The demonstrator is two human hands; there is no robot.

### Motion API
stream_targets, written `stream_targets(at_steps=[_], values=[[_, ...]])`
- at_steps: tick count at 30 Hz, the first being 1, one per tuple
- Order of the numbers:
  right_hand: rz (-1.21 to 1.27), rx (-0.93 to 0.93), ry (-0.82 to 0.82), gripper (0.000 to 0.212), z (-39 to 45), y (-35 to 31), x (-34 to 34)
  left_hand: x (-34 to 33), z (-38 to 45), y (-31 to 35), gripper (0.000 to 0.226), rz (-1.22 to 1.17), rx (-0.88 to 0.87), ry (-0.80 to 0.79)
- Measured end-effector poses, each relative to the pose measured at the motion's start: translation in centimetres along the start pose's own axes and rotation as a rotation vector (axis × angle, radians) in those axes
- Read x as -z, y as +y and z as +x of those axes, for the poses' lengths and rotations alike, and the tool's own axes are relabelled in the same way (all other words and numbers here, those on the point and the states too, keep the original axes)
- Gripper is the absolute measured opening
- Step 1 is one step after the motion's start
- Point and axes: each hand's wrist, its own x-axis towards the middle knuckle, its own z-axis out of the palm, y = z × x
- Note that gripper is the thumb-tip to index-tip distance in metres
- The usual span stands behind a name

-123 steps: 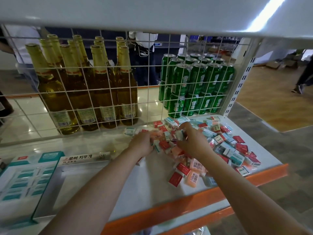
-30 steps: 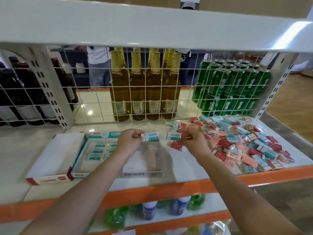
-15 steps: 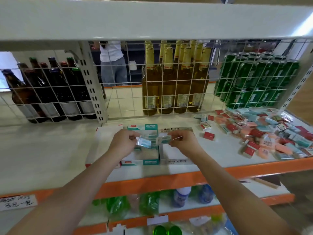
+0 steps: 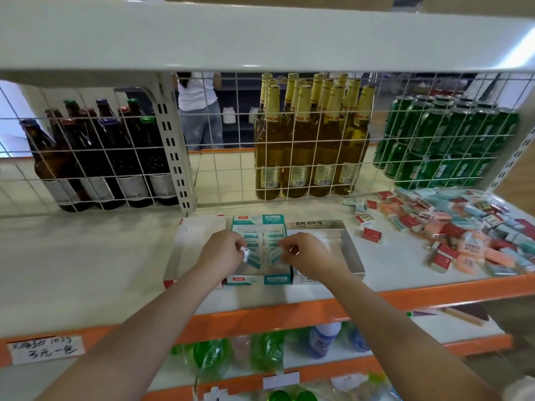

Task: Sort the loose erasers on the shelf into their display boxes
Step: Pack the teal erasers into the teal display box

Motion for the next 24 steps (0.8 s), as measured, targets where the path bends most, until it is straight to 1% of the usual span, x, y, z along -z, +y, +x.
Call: stream_targets(at_steps=[2, 8, 12, 14, 17, 21, 24], values=[[-0.046, 0.01, -0.001, 0.034, 0.1, 0.0, -0.1, 0.0, 0.2, 0.0, 0.024, 0.043, -0.01, 0.0], [-0.304, 0.073, -0.029, 0.031, 0.6, -0.3, 0.0, -0.3, 0.6, 0.2, 0.02, 0.179, 0.002, 0.006], [-0.41, 0.104, -0.069, 0.028, 1.2, -1.0, 0.4, -0.4, 0.7, 0.6, 0.026, 0.279, -0.054, 0.001], [-0.421, 0.082, -0.106, 0.023, 1.5, -1.1, 0.2, -0.3, 0.8, 0.6, 0.027, 0.29, -0.1, -0.065], [-0.469, 0.082, -0.146, 0.017, 2.0, -1.1, -0.3, 0.1, 1.2, 0.2, 0.021, 0.314, -0.168, -0.181], [-0.482, 0.087, -0.161, 0.025, 2.3, -1.4, -0.3, 0.7, 1.6, 0.1, 0.019, 0.366, -0.214, -0.266], [-0.513, 0.096, -0.197, 0.027, 2.6, -1.6, -0.4, 0.6, 1.9, 0.0, 0.019, 0.434, -0.239, -0.31]])
